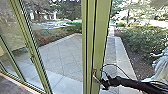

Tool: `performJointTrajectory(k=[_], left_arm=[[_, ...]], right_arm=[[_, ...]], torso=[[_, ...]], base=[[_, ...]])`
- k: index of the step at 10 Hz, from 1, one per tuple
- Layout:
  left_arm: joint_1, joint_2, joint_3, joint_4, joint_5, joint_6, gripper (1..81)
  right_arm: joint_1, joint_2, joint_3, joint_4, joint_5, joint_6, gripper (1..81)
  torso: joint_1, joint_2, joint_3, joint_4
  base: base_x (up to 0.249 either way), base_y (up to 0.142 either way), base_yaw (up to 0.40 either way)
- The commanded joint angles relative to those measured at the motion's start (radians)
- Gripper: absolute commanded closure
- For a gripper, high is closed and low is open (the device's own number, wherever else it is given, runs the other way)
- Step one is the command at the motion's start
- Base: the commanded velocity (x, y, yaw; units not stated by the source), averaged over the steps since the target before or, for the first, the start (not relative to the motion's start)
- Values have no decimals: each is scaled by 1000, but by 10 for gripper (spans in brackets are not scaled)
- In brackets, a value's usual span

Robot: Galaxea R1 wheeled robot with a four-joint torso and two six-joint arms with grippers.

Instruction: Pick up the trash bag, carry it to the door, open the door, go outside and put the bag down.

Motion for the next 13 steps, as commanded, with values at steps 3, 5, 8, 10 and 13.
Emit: performJointTrajectory(k=[3, 5, 8, 10, 13], left_arm=[[-10, -2, 10, -3, 77, 8, 811], [-10, -1, 10, -3, 77, 8, 811], [-10, -1, 10, -3, 77, 7, 811], [-8, -1, 10, -3, 77, 7, 811], [-8, 1, 10, -2, 77, 8, 811]], right_arm=[[136, -92, -4, -27, -151, 38, 10], [138, -90, -7, -30, -146, 35, 10], [135, -92, -7, -35, -145, 30, 10], [135, -99, -6, -37, -145, 32, 10], [148, -138, -4, -37, -126, 30, 10]], torso=[[1, 1, -1, 0], [1, 2, -2, 0], [-1, 1, -2, 0], [-3, 0, -1, 0], [-4, 0, -1, 0]], base=[[0, 0, 0], [77, 0, 0], [94, 0, 0], [89, 0, 0], [68, 0, 0]])
